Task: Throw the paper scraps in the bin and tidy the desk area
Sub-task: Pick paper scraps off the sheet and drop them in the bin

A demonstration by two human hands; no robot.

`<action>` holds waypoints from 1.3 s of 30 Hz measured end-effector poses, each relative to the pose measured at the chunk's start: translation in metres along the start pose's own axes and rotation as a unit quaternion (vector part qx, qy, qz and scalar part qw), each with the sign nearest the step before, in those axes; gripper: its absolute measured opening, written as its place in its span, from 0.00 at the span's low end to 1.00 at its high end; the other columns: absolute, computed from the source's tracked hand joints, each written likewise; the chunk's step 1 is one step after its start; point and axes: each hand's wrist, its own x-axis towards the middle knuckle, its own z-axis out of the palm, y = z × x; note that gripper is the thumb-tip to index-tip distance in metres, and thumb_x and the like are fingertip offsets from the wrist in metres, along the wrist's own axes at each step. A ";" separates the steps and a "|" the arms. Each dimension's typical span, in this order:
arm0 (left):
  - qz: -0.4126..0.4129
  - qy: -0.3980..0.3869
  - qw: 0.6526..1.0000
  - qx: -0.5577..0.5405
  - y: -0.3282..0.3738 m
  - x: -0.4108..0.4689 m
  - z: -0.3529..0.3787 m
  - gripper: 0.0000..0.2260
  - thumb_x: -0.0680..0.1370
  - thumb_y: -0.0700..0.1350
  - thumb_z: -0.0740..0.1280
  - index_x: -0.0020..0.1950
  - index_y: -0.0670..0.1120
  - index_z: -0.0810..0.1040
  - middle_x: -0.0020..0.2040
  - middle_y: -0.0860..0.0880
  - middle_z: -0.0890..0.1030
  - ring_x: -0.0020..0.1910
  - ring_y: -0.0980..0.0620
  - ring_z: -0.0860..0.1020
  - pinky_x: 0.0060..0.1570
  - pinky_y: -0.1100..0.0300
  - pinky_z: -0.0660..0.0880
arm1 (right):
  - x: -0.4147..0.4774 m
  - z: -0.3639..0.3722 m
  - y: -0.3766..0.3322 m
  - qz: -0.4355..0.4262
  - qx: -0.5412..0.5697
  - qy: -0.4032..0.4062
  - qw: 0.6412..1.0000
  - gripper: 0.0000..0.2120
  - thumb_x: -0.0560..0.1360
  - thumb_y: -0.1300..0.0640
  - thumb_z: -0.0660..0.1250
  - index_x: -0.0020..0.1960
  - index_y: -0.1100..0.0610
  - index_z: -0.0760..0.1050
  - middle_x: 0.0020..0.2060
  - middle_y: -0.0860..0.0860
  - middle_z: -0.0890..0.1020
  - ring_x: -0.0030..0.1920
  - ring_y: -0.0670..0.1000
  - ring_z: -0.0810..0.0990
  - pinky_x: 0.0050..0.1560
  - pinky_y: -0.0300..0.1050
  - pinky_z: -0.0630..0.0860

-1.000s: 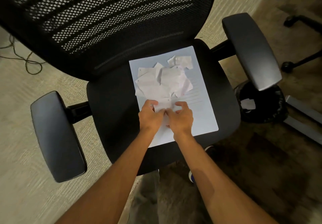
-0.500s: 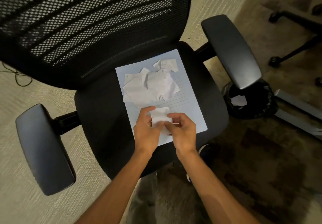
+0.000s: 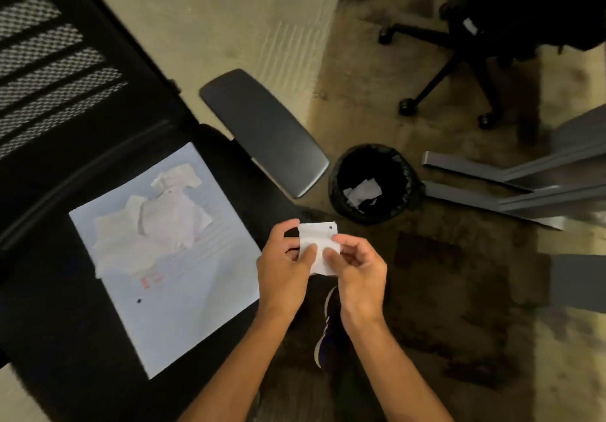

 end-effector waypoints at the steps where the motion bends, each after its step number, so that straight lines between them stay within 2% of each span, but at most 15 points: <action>1: -0.005 -0.010 1.000 -0.010 0.003 0.008 0.015 0.21 0.76 0.41 0.73 0.67 0.53 0.77 0.48 0.67 0.78 0.45 0.63 0.82 0.37 0.70 0.79 | 0.013 -0.008 -0.002 0.005 0.008 0.011 1.000 0.12 0.73 0.69 0.73 0.51 0.55 0.83 0.46 0.54 0.85 0.48 0.55 0.84 0.49 0.50 0.83; 3: -0.019 -0.025 0.999 -0.027 0.009 0.028 0.046 0.22 0.76 0.36 0.72 0.68 0.51 0.77 0.47 0.64 0.81 0.45 0.63 0.83 0.39 0.65 0.81 | 0.042 -0.023 -0.004 0.018 0.032 0.032 0.999 0.11 0.74 0.70 0.72 0.52 0.58 0.83 0.47 0.56 0.85 0.49 0.57 0.84 0.50 0.54 0.83; 5: -0.033 -0.039 0.998 -0.044 0.010 0.052 0.079 0.25 0.74 0.33 0.69 0.69 0.51 0.75 0.50 0.58 0.83 0.47 0.58 0.84 0.41 0.58 0.84 | 0.073 -0.035 -0.003 0.031 0.049 0.054 0.997 0.10 0.75 0.71 0.70 0.53 0.60 0.82 0.48 0.57 0.85 0.50 0.58 0.85 0.48 0.55 0.83; 7: -0.043 -0.047 0.997 -0.049 0.009 0.077 0.112 0.27 0.74 0.31 0.68 0.71 0.51 0.73 0.52 0.51 0.85 0.49 0.54 0.84 0.45 0.53 0.84 | 0.106 -0.044 0.001 0.052 0.062 0.074 0.994 0.10 0.77 0.70 0.67 0.53 0.60 0.82 0.48 0.56 0.85 0.49 0.57 0.85 0.43 0.52 0.83; 10: -0.055 -0.044 0.997 -0.040 0.001 0.113 0.149 0.25 0.76 0.33 0.71 0.71 0.47 0.73 0.52 0.47 0.84 0.45 0.55 0.84 0.41 0.58 0.84 | 0.152 -0.050 0.010 0.101 0.112 0.092 0.984 0.14 0.76 0.72 0.66 0.56 0.59 0.80 0.48 0.55 0.84 0.46 0.53 0.83 0.35 0.42 0.80; 13: -0.096 -0.027 0.994 -0.042 -0.013 0.148 0.181 0.19 0.75 0.35 0.73 0.66 0.40 0.77 0.53 0.39 0.84 0.44 0.47 0.85 0.39 0.59 0.83 | 0.199 -0.050 0.028 0.139 0.127 0.118 0.975 0.17 0.74 0.73 0.67 0.60 0.60 0.77 0.48 0.56 0.82 0.44 0.52 0.83 0.35 0.40 0.80; 17: -0.158 -0.034 0.983 -0.088 -0.041 0.191 0.217 0.10 0.76 0.34 0.72 0.58 0.36 0.80 0.52 0.38 0.83 0.47 0.42 0.84 0.34 0.62 0.83 | 0.254 -0.051 0.061 0.189 0.138 0.134 0.963 0.17 0.74 0.74 0.69 0.61 0.65 0.77 0.50 0.57 0.79 0.49 0.58 0.82 0.31 0.38 0.80; 22: -0.183 -0.051 0.974 -0.121 -0.073 0.232 0.249 0.03 0.80 0.33 0.66 0.53 0.37 0.78 0.54 0.35 0.81 0.51 0.38 0.83 0.35 0.58 0.83 | 0.300 -0.050 0.099 0.209 0.152 0.141 0.956 0.15 0.75 0.75 0.68 0.60 0.68 0.77 0.51 0.62 0.80 0.38 0.52 0.79 0.26 0.34 0.79; 24: -0.196 -0.056 0.971 -0.123 -0.083 0.250 0.260 0.04 0.81 0.37 0.66 0.53 0.37 0.78 0.55 0.34 0.81 0.54 0.36 0.82 0.43 0.50 0.83 | 0.314 -0.049 0.112 0.210 0.150 0.142 0.956 0.14 0.75 0.74 0.68 0.60 0.68 0.77 0.55 0.65 0.81 0.38 0.51 0.80 0.26 0.34 0.79; 27: -0.239 -0.080 0.966 -0.056 -0.087 0.273 0.271 0.17 0.84 0.52 0.61 0.60 0.39 0.78 0.53 0.39 0.82 0.56 0.38 0.81 0.57 0.43 0.80 | 0.334 -0.050 0.124 0.221 0.149 0.117 0.957 0.16 0.79 0.65 0.68 0.66 0.66 0.75 0.60 0.66 0.80 0.40 0.54 0.82 0.33 0.40 0.83; 29: -0.254 -0.104 0.962 -0.006 -0.086 0.281 0.271 0.27 0.83 0.61 0.55 0.68 0.41 0.74 0.49 0.44 0.80 0.59 0.40 0.79 0.64 0.44 0.75 | 0.342 -0.053 0.126 0.244 0.164 0.075 0.953 0.22 0.82 0.56 0.65 0.74 0.62 0.68 0.66 0.64 0.77 0.49 0.58 0.83 0.45 0.48 0.84; 31: -0.244 -0.118 0.962 0.022 -0.085 0.281 0.267 0.32 0.82 0.65 0.51 0.74 0.41 0.70 0.60 0.41 0.80 0.66 0.39 0.75 0.69 0.44 0.70 | 0.345 -0.056 0.125 0.263 0.146 0.058 0.952 0.27 0.83 0.49 0.62 0.79 0.58 0.62 0.70 0.62 0.72 0.61 0.61 0.79 0.55 0.55 0.82; 33: -0.216 -0.122 0.967 0.047 -0.084 0.275 0.259 0.33 0.82 0.66 0.49 0.75 0.43 0.69 0.70 0.40 0.76 0.68 0.40 0.74 0.71 0.45 0.68 | 0.340 -0.058 0.123 0.256 0.107 0.070 0.958 0.28 0.83 0.46 0.60 0.79 0.57 0.62 0.71 0.61 0.71 0.66 0.61 0.76 0.59 0.57 0.81; 36: -0.185 -0.117 0.972 0.081 -0.077 0.259 0.244 0.31 0.83 0.64 0.49 0.74 0.44 0.70 0.71 0.41 0.74 0.68 0.41 0.73 0.66 0.50 0.68 | 0.323 -0.055 0.114 0.220 0.062 0.093 0.969 0.25 0.84 0.45 0.58 0.76 0.57 0.66 0.70 0.60 0.74 0.64 0.60 0.78 0.59 0.57 0.81; 39: -0.182 -0.114 0.973 0.081 -0.065 0.244 0.228 0.28 0.83 0.62 0.52 0.73 0.43 0.71 0.71 0.42 0.74 0.68 0.42 0.73 0.66 0.49 0.69 | 0.298 -0.050 0.099 0.186 0.039 0.102 0.976 0.24 0.84 0.46 0.58 0.75 0.58 0.68 0.64 0.58 0.77 0.58 0.57 0.81 0.52 0.53 0.82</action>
